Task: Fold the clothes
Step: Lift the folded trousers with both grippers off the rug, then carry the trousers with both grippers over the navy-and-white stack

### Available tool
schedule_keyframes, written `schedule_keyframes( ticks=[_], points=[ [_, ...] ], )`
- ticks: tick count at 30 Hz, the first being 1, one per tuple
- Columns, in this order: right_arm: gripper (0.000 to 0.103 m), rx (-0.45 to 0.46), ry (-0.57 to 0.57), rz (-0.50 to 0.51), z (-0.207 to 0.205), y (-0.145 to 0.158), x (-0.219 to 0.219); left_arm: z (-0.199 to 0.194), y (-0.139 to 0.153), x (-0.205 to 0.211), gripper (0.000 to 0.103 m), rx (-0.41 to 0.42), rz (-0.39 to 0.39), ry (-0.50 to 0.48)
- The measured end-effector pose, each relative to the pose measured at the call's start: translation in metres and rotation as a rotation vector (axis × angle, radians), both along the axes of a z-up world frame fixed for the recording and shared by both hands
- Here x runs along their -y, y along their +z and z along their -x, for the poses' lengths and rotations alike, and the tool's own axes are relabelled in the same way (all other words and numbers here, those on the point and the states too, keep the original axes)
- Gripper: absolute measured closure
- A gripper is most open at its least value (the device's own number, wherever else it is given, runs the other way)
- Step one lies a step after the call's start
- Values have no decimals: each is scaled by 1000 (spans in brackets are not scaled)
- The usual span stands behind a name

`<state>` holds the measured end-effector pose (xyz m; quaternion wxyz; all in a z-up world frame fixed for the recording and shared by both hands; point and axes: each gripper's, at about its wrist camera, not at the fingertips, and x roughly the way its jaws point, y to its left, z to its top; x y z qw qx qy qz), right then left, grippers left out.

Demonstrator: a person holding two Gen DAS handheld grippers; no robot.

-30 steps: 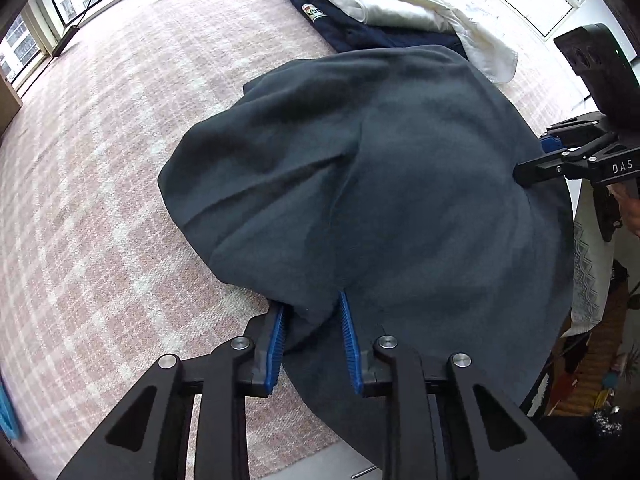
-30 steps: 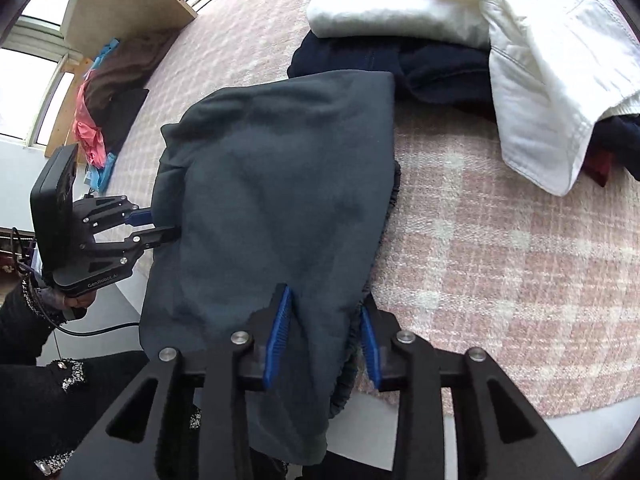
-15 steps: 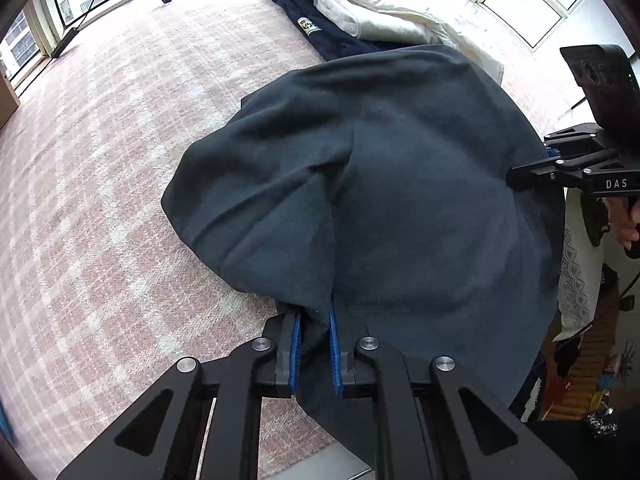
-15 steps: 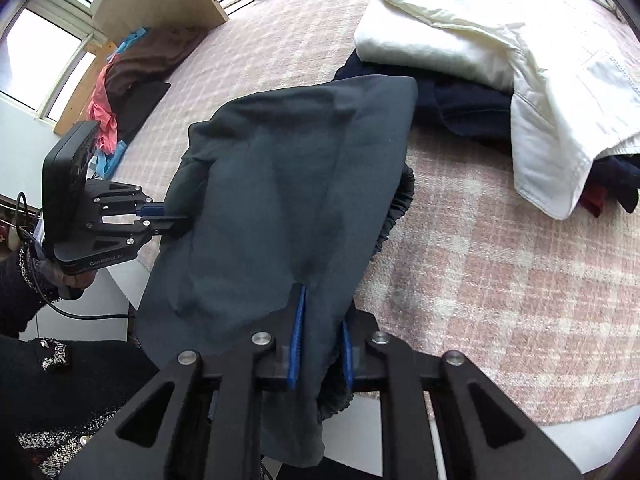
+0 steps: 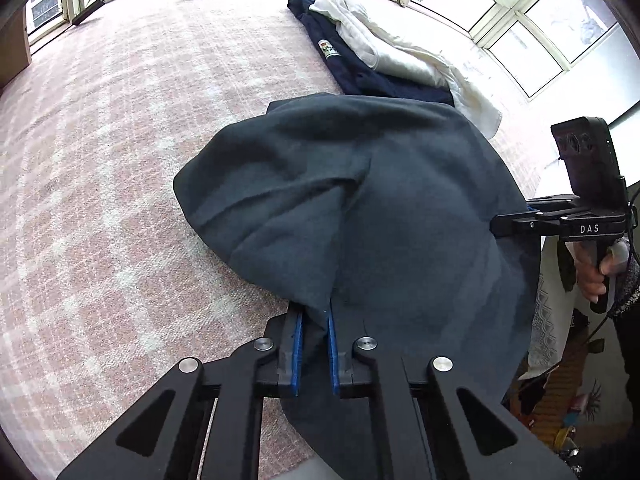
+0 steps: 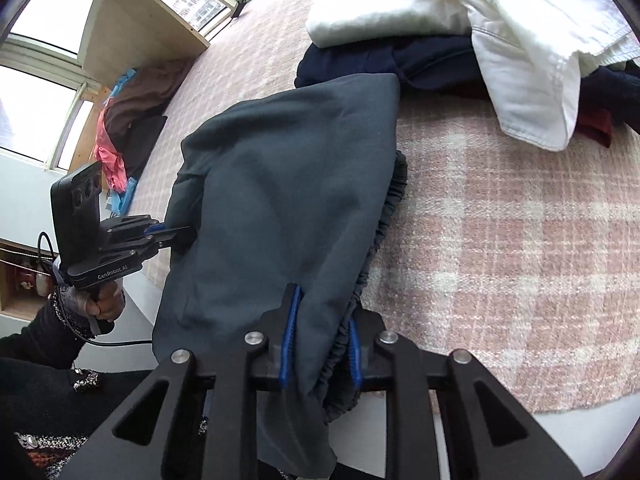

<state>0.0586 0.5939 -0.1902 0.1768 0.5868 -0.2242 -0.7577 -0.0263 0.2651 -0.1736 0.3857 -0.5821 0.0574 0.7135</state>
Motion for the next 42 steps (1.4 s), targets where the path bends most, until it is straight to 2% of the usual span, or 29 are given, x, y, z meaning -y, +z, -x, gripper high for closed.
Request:
schedule_keyframes(
  ticks=[3,6,12,15,19,25,29,33,35,42],
  points=[
    [88,-48,-32,-13,-13,19,5,-7,19,13,95,-2,-66,3],
    [89,-100,-74,-4,-25,41,11,-5,43,20,95,-53,-108,-16],
    [89,-203,-144,-60,-32,103,26,11,84,33,94,-111,-188,-80],
    [89,-247,-175,-121,-29,138,29,-2,105,13,94,-145,-238,-134],
    [89,-291,-231,-209,-19,179,21,17,138,-6,94,-218,-285,-211],
    [89,-320,-284,-323,8,220,-15,48,178,-68,94,-348,-310,-264],
    [89,-304,-277,-370,35,225,-52,65,186,-109,94,-377,-304,-259],
    [89,-287,-256,-398,66,217,-95,83,166,-160,94,-372,-270,-233],
    [89,-275,-244,-399,81,208,-116,88,157,-182,94,-383,-246,-227],
    [89,-215,-221,-346,131,159,-176,123,123,-229,94,-343,-161,-190]
  ],
)
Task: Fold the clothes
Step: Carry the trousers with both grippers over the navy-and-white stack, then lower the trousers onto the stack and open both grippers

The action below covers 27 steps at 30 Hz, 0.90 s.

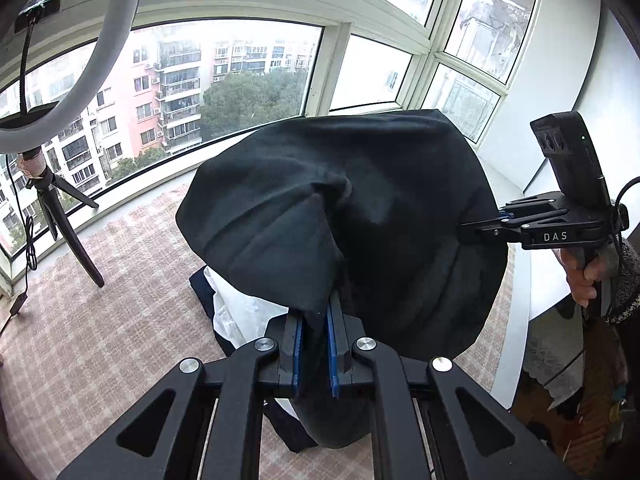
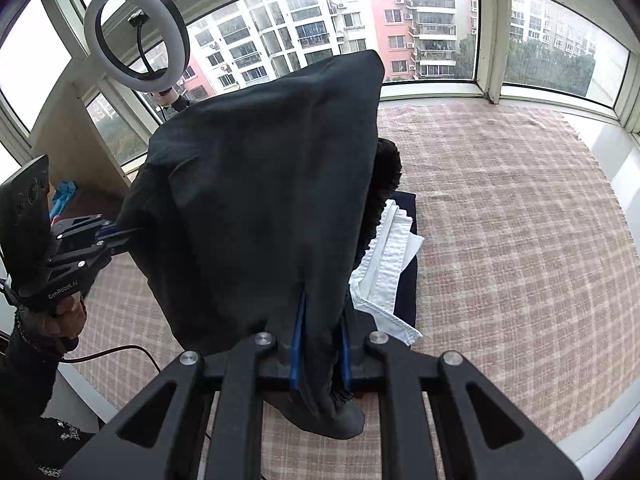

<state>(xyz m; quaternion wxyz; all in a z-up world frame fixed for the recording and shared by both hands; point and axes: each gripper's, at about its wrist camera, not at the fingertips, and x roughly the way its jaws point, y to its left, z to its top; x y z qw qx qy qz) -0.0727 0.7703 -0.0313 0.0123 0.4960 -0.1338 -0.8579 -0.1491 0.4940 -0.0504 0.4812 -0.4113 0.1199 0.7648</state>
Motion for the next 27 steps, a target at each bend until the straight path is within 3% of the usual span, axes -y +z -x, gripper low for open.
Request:
schedule_keyframes(
  ticks=[9,12,16,19,22,24,27],
  points=[
    [88,100,44,62,60,-75,-35,53,-62,-43,93,56,107,53],
    [77,135,12,39,70,-92,-47,66,-75,-41,90,96,139,92],
    [67,141,-38,61,57,-86,-66,76,-58,-7,91,89,92,157],
    [67,84,-48,-20,39,-63,-61,69,-32,10,90,13,61,176],
    [67,-32,-28,-150,37,-37,-38,102,-23,-27,90,-25,40,123],
    [67,-85,7,-109,47,-34,-19,110,-25,-55,90,-4,39,64],
    [67,-78,108,-5,64,-50,27,111,-54,-86,85,7,108,10]
  ],
)
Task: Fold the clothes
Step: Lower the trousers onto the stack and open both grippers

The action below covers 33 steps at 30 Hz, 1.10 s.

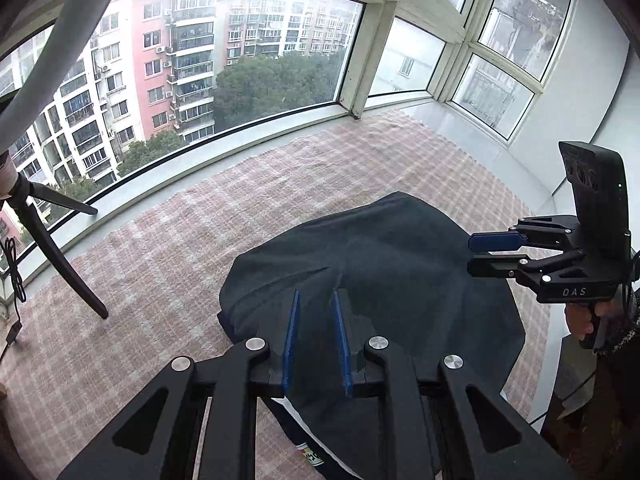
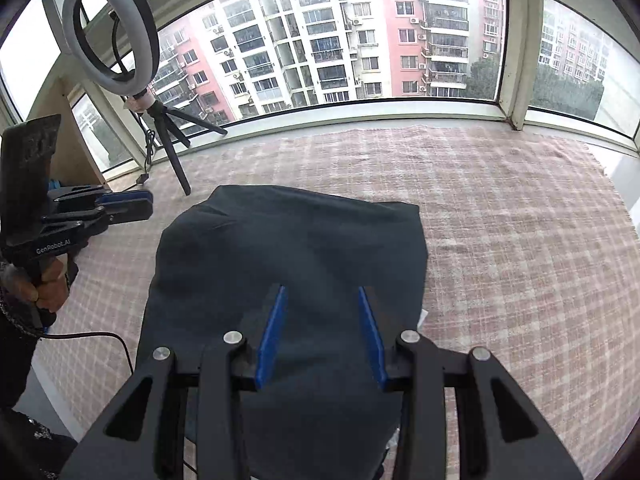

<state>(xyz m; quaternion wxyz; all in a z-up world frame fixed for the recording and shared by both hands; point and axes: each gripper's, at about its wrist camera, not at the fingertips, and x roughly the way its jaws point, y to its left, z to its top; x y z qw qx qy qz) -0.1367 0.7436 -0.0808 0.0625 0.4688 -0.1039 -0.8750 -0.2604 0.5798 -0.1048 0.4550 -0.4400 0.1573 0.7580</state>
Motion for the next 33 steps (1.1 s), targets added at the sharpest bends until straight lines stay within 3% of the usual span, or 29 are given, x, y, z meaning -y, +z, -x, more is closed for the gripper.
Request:
schedule_keyframes(
  ticks=[3,6,9,13,15,17,19,22,24,27,30,33],
  points=[
    [67,102,149,-44,-4,-39,47,3,-21,7,84,-34,115,23],
    [67,197,213,-89,-28,-73,58,25,-33,34,85,-42,176,120],
    [67,198,185,-20,-37,-63,45,34,-20,52,88,-26,147,167],
    [67,80,92,17,-36,-23,22,-8,12,47,87,-79,45,54],
    [67,22,6,-10,-31,-10,9,-37,14,44,85,-24,-11,-12],
    [65,-2,-74,-35,-23,-8,-2,-62,5,40,85,43,-38,-64],
    [64,27,-117,-21,-15,-22,-12,-85,-18,37,85,87,1,-101],
    [64,59,-141,-58,-17,-43,-20,-119,-51,43,85,161,36,-141],
    [64,51,-139,-104,-20,-45,-18,-140,-60,51,85,168,44,-171],
    [64,54,-176,-193,-30,-33,-21,-153,-52,65,85,207,30,-158],
    [64,41,-232,-172,-45,-15,-22,-154,-31,85,85,190,15,-79],
    [53,19,-281,-169,-68,-3,-5,-156,-6,112,71,112,6,13]
  ],
)
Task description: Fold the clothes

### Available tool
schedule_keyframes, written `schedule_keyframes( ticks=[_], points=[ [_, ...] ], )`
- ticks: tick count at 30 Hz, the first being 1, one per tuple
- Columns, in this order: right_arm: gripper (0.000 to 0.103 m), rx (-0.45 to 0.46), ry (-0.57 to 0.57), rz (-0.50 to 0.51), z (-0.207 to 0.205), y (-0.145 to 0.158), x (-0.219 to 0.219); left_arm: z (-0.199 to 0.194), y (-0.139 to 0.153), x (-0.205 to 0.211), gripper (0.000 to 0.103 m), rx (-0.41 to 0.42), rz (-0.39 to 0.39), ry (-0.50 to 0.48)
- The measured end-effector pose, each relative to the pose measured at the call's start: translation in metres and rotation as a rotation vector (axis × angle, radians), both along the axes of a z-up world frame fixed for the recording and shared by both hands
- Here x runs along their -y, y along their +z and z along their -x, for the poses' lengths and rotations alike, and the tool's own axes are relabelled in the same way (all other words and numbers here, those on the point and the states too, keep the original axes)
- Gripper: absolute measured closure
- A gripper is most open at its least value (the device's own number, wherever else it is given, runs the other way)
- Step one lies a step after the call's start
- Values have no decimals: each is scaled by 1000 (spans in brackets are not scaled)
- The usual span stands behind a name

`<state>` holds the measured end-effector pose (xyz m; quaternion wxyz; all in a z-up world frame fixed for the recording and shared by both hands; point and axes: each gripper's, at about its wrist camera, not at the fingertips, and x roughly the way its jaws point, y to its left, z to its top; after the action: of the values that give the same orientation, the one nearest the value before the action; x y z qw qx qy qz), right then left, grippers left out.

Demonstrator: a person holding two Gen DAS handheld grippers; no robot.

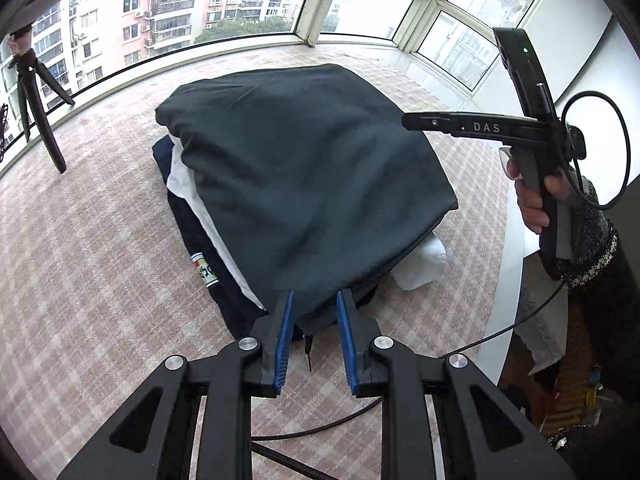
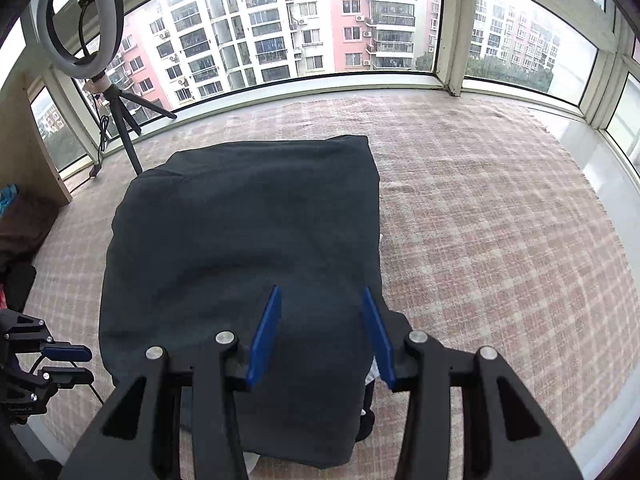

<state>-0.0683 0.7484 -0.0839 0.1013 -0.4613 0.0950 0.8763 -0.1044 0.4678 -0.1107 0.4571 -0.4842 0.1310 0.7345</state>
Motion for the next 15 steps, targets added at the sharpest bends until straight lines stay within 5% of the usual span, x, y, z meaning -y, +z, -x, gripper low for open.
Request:
schedule_keyframes(
  ticks=[2,7,15],
  points=[
    [45,-17,-24,-22,-17,6,22,-3,15,19,64,-55,1,54],
    [45,-49,-97,-39,-55,18,78,-12,42,61,43,-115,-8,146],
    [44,-52,-179,-57,-97,37,161,-36,69,143,32,-180,-48,223]
  ],
)
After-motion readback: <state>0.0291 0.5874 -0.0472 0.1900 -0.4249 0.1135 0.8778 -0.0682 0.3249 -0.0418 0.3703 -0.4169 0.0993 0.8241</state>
